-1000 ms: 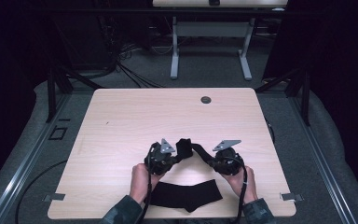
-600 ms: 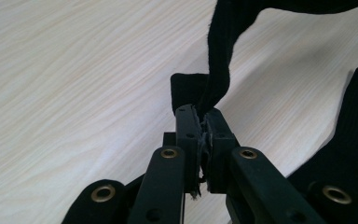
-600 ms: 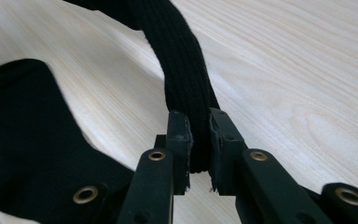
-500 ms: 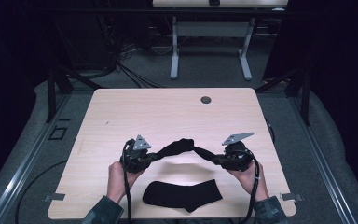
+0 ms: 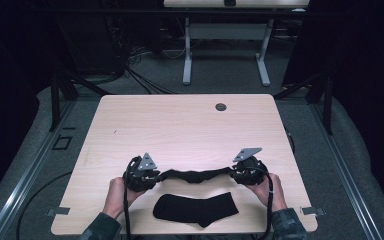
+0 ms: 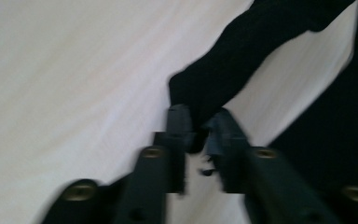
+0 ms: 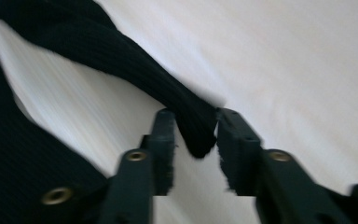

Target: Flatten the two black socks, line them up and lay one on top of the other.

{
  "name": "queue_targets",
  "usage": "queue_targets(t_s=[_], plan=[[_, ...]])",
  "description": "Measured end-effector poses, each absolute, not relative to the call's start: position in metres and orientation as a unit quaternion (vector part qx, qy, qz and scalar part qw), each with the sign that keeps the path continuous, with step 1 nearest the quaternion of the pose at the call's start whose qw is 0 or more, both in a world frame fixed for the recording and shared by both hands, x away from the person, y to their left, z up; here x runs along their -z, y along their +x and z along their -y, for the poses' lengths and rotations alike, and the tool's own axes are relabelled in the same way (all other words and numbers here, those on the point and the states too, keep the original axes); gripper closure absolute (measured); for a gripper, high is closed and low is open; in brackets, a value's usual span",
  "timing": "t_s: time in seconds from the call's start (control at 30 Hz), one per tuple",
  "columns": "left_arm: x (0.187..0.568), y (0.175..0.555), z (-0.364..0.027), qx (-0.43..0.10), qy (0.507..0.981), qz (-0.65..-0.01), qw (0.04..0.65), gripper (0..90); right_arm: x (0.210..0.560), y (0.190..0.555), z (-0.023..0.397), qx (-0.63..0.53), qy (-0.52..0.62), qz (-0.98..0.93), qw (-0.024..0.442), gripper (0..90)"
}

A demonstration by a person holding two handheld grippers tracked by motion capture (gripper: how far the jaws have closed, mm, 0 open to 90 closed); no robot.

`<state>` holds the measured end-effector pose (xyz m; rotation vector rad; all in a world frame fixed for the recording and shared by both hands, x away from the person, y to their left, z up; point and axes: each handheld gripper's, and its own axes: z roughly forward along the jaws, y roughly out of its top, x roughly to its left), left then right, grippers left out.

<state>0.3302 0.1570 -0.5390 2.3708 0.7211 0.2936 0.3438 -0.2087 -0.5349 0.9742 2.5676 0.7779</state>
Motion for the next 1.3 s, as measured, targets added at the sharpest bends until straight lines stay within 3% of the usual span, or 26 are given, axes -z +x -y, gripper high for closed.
queue_targets(t_s=[0.1, 0.17, 0.2, 0.4, 0.67, 0.8, 0.93, 1.3], plan=[[0.539, 0.322, -0.17, -0.101, 0.893, -0.28, 0.338, 43.3, 0.546, 0.341, 0.22, -0.278, 0.352, -0.887, 0.112, 50.1], [0.535, 0.32, -0.175, -0.099, 0.888, -0.286, 0.346, 36.9, 0.547, 0.34, 0.225, -0.279, 0.359, -0.884, 0.104, 47.7], [0.526, 0.319, -0.184, -0.107, 0.873, -0.306, 0.364, 35.3, 0.542, 0.339, 0.237, -0.294, 0.379, -0.874, 0.08, 47.4], [0.518, 0.335, -0.188, -0.108, 0.846, -0.364, 0.375, 35.0, 0.519, 0.345, 0.247, -0.32, 0.439, -0.836, 0.08, 49.9], [0.551, 0.35, -0.149, -0.07, 0.863, -0.368, 0.338, 45.4, 0.546, 0.362, 0.213, -0.283, 0.467, -0.834, 0.083, 55.9], [0.561, 0.355, -0.139, -0.076, 0.875, -0.356, 0.318, 67.7, 0.556, 0.362, 0.207, -0.262, 0.466, -0.841, 0.082, 65.9], [0.564, 0.357, -0.137, -0.085, 0.884, -0.346, 0.303, 78.8, 0.561, 0.357, 0.204, -0.27, 0.467, -0.837, 0.088, 71.9], [0.564, 0.357, -0.153, -0.08, 0.884, -0.349, 0.3, 81.0, 0.563, 0.344, 0.198, -0.281, 0.462, -0.836, 0.091, 75.6]])
